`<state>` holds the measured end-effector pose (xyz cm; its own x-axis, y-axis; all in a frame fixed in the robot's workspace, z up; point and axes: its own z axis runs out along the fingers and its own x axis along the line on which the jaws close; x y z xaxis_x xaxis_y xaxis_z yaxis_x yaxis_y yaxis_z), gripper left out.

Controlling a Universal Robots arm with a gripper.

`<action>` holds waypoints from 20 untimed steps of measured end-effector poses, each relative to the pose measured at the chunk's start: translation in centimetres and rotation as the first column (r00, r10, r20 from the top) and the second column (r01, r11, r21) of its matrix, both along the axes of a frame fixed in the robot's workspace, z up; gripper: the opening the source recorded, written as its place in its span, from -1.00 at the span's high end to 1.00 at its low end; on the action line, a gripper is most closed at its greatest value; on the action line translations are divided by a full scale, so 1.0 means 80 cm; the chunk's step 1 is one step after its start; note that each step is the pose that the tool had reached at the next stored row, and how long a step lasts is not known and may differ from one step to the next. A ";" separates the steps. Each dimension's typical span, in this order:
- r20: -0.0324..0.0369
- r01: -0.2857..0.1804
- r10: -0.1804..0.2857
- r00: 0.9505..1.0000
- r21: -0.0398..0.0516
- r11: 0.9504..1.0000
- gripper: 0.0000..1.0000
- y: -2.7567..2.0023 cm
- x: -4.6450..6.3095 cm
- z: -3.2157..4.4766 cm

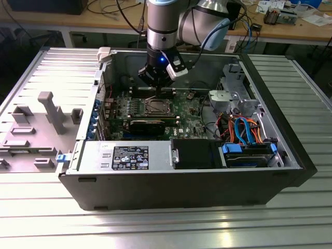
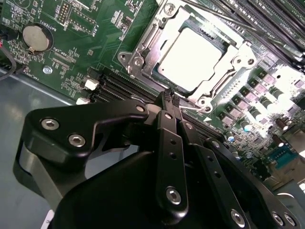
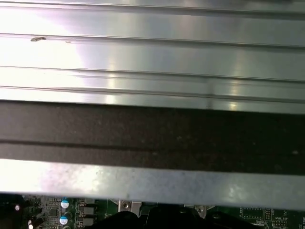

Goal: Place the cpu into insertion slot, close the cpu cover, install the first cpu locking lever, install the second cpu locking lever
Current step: 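Install the first cpu locking lever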

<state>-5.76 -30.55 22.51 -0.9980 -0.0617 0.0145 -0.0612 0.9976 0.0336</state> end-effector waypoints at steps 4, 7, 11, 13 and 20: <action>0.000 0.000 0.000 1.000 0.000 1.000 0.79 0.0014 -0.001 -0.0001; 0.000 0.000 0.000 1.000 0.000 1.000 0.79 0.0016 -0.001 -0.0004; 0.000 0.000 0.000 1.000 0.000 1.000 0.79 0.0017 0.000 -0.0012; 0.000 0.000 0.000 1.000 0.000 1.000 0.79 0.0020 0.001 -0.0017; 0.000 0.000 0.000 1.000 0.000 1.000 0.79 0.0043 0.005 -0.0051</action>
<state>-5.35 -30.20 22.10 -0.9980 -0.0618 0.0145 -0.0612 0.9976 0.0336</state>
